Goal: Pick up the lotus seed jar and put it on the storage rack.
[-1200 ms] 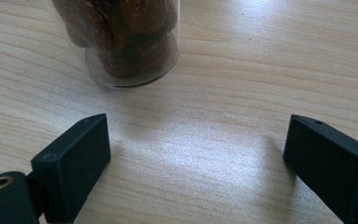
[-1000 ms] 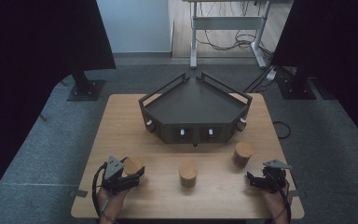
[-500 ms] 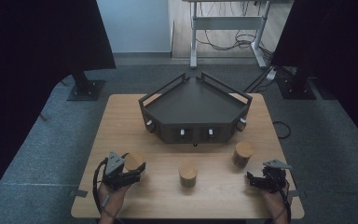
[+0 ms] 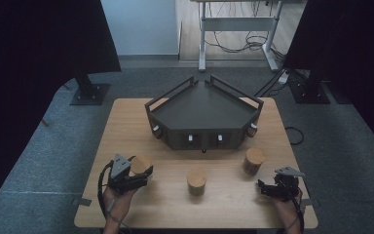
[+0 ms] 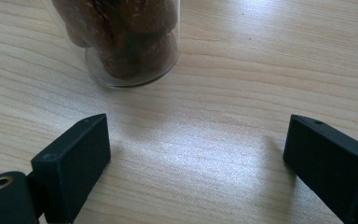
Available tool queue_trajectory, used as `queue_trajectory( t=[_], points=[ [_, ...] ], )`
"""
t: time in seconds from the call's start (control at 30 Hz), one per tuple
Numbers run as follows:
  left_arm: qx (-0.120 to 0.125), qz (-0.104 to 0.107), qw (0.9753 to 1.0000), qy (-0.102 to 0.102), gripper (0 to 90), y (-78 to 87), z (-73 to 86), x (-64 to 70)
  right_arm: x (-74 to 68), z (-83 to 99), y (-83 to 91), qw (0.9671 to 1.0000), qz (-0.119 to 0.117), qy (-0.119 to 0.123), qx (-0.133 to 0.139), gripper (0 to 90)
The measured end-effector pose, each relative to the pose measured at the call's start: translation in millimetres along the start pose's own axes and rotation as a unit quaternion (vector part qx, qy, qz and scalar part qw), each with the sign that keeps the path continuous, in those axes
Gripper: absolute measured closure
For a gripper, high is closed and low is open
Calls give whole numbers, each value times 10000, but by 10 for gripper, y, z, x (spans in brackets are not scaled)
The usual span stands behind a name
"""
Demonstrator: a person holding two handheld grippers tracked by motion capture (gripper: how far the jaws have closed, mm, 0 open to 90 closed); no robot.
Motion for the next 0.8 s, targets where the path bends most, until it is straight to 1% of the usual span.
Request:
queue_trajectory(
  t=[0.33,0.8],
  points=[
    [7,36,10000,64,238,-48,-51,-18,0,0,0,10000,0,0,1,66],
    [2,31,10000,-17,238,-116,-169,-4,0,0,0,10000,-1,1,0,66]
  ],
)
Point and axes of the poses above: each handheld gripper's, and its own axes: y roughly backward along the jaws, z roughly out of its underside, x roughly to its right, the point moved 7 cm from there along -y, roughly forward along the jaws, and after that the axes turned 15 degrees about -z, right-handed, at the moved point
